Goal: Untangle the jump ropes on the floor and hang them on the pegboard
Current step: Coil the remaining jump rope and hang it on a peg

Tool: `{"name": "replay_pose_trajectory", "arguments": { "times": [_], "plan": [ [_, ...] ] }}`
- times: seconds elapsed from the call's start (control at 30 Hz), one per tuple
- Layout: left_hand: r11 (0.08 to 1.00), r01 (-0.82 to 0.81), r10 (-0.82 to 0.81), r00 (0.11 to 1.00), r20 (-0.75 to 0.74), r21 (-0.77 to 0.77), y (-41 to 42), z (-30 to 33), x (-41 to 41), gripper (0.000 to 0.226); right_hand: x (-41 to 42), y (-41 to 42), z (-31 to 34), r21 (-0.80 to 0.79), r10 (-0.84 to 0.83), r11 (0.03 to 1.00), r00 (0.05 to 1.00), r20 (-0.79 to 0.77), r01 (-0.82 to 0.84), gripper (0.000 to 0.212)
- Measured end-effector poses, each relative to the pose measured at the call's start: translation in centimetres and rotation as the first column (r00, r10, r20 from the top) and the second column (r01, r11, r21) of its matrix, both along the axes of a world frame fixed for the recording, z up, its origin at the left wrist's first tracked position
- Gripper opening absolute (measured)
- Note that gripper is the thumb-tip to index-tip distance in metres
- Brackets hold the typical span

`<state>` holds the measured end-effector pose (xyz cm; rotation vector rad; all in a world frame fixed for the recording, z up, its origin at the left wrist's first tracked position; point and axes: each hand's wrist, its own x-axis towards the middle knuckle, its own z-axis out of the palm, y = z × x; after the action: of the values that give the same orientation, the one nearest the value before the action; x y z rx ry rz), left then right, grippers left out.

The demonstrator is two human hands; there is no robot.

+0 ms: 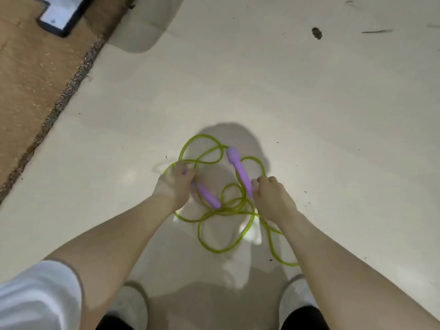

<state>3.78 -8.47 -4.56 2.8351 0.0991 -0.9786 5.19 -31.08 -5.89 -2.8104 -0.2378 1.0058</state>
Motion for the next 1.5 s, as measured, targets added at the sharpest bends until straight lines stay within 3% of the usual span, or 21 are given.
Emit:
{"name": "replay_pose_trajectory", "arguments": {
  "times": [0.13, 0.2, 0.27, 0.33, 0.4, 0.5, 0.6, 0.67, 0.77, 0.8, 0.87, 0.93, 1.0, 1.07, 1.1, 1.2, 1.3, 1.33, 1.37, 1.43, 1.5],
  "plan": [
    [0.965, 0.261, -0.263, 0.940, 0.215, 0.042, 0.9, -5.4, 0.6, 0.044, 0.9, 1.6, -3.6, 0.121, -0.016, 0.992, 0.949, 0.316, -0.024, 0.023],
    [0.933, 0.345, -0.359, 0.911, 0.204, 0.099, 1.3, -5.5, -0.2, 0.050, -0.3, 2.5, -3.2, 0.180, -0.038, 0.983, 0.934, 0.356, -0.028, 0.028],
    [0.907, 0.412, -0.419, 0.905, 0.071, 0.088, 1.3, -4.3, -0.9, 0.055, -2.0, 3.2, -2.2, 0.254, -0.064, 0.967, 0.950, 0.306, -0.016, 0.039],
    [0.929, 0.370, -0.369, 0.929, 0.015, -0.014, 1.6, -3.5, -1.3, 0.063, -2.6, 4.2, -0.9, 0.384, -0.131, 0.920, 0.984, 0.122, 0.075, 0.047],
    [0.931, 0.272, -0.285, 0.958, -0.021, -0.245, 1.8, -2.4, -1.3, 0.061, -2.9, 5.4, -0.5, 0.467, -0.037, 0.881, 0.994, -0.099, 0.079, 0.055],
    [0.858, 0.156, -0.150, 0.987, 0.051, -0.490, 2.2, 0.0, -0.6, 0.037, -3.2, 7.1, -0.3, 0.380, 0.201, 0.913, 0.975, -0.095, -0.151, 0.060],
    [0.828, 0.127, -0.151, 0.988, 0.001, -0.546, 2.9, 3.5, 0.9, 0.036, -1.6, 7.1, 1.9, 0.394, 0.257, 0.902, 0.954, -0.155, -0.178, 0.035],
    [0.828, 0.114, -0.152, 0.988, -0.024, -0.549, 3.8, 5.7, 1.7, 0.028, 0.7, 6.3, 4.2, 0.483, 0.256, 0.874, 0.900, -0.354, -0.058, 0.023],
    [0.788, -0.052, -0.027, 0.993, -0.118, -0.613, 6.1, 7.5, 2.5, 0.014, 3.9, 4.3, 6.7, 0.533, 0.120, 0.767, 0.735, -0.667, 0.359, 0.019],
    [0.710, -0.196, 0.070, 0.975, -0.210, -0.676, 7.2, 7.7, 2.6, 0.023, 4.4, 3.5, 6.8, 0.526, 0.059, 0.700, 0.695, -0.717, 0.483, 0.019],
    [0.448, -0.497, 0.296, 0.867, -0.401, -0.743, 9.3, 7.3, 2.8, 0.034, 5.1, 2.1, 6.4, 0.531, -0.104, 0.547, 0.682, -0.724, 0.648, 0.023],
    [0.184, -0.661, 0.488, 0.704, -0.516, -0.727, 10.8, 6.4, 2.6, 0.027, 5.3, 1.0, 5.3, 0.549, -0.357, 0.451, 0.706, -0.612, 0.704, 0.026],
    [-0.034, -0.735, 0.663, 0.491, -0.566, -0.677, 11.6, 5.1, 2.6, 0.023, 5.7, 0.2, 3.8, 0.531, -0.612, 0.416, 0.659, -0.436, 0.738, 0.025],
    [-0.179, -0.747, 0.779, 0.290, -0.556, -0.640, 11.6, 3.9, 2.2, 0.035, 6.0, -0.6, 2.3, 0.469, -0.768, 0.465, 0.606, -0.208, 0.751, 0.021],
    [-0.238, -0.747, 0.802, 0.208, -0.560, -0.620, 11.3, 3.4, 1.9, 0.039, 5.9, -0.9, 1.5, 0.380, -0.781, 0.551, 0.620, -0.080, 0.743, 0.019],
    [-0.508, -0.649, 0.709, 0.057, -0.703, -0.565, 9.5, 2.6, 1.5, 0.028, 5.0, 0.4, 0.5, 0.075, -0.605, 0.794, 0.771, 0.200, 0.603, 0.044],
    [-0.697, -0.494, 0.553, 0.092, -0.828, -0.520, 6.8, 4.3, 2.7, 0.007, 3.4, 4.1, 1.7, 0.186, -0.219, 0.970, 0.897, 0.384, 0.157, 0.064],
    [-0.735, -0.454, 0.511, 0.118, -0.851, -0.504, 5.8, 5.2, 3.2, 0.010, 3.0, 5.5, 2.8, 0.332, -0.164, 0.942, 0.935, 0.313, 0.054, 0.064],
    [-0.773, -0.417, 0.468, 0.135, -0.874, -0.478, 4.9, 6.2, 3.7, 0.017, 2.6, 7.0, 4.0, 0.516, -0.151, 0.854, 0.980, 0.128, 0.064, 0.064],
    [-0.844, -0.358, 0.358, 0.178, -0.916, -0.399, 3.6, 8.2, 4.4, 0.020, 2.0, 9.7, 6.5, 0.713, -0.003, 0.660, 0.949, -0.314, 0.237, 0.065],
    [-0.905, -0.315, 0.206, 0.263, -0.942, -0.286, 3.2, 9.7, 4.9, 0.013, 1.6, 11.2, 7.2, 0.736, 0.162, 0.658, 0.923, -0.348, 0.162, 0.048]
  ]
}}
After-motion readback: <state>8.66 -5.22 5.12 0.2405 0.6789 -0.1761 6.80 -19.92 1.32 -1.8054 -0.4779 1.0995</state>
